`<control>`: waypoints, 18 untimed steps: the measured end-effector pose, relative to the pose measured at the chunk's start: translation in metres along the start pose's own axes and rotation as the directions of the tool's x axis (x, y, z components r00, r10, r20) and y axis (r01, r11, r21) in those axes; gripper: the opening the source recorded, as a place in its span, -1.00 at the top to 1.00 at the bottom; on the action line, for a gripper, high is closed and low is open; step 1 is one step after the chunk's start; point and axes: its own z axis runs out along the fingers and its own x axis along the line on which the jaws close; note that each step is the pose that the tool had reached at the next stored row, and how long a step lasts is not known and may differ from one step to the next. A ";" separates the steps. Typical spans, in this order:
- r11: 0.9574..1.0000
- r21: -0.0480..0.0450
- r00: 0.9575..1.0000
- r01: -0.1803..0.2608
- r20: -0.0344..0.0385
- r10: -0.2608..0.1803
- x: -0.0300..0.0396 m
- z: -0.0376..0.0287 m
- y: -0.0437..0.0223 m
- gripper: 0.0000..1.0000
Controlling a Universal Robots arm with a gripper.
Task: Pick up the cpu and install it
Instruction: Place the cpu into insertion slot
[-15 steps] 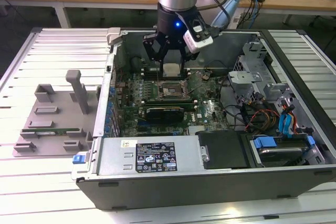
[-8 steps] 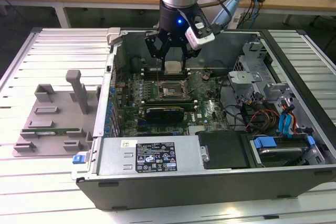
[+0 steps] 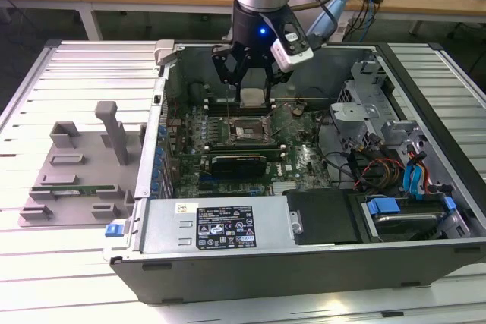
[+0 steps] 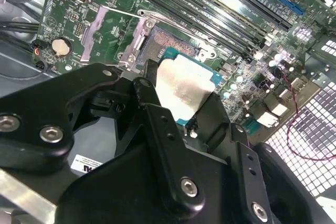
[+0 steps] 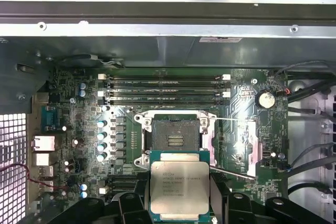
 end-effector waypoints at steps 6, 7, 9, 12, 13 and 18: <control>1.000 0.000 1.000 0.000 0.000 0.000 -0.0024 0.0001 0.0000 -0.09; 1.000 0.000 1.000 0.000 0.000 0.000 -0.0024 0.0001 0.0000 -0.09; 0.999 0.000 0.999 -0.044 0.001 0.044 -0.0025 0.0002 0.0000 -0.09; 0.986 0.001 0.986 -0.169 0.003 0.169 -0.0025 0.0006 0.0000 -0.09; 0.979 0.001 0.979 -0.205 0.004 0.204 -0.0025 0.0008 0.0000 -0.09; 0.943 0.002 0.943 -0.333 0.007 0.333 -0.0024 0.0014 0.0000 -0.09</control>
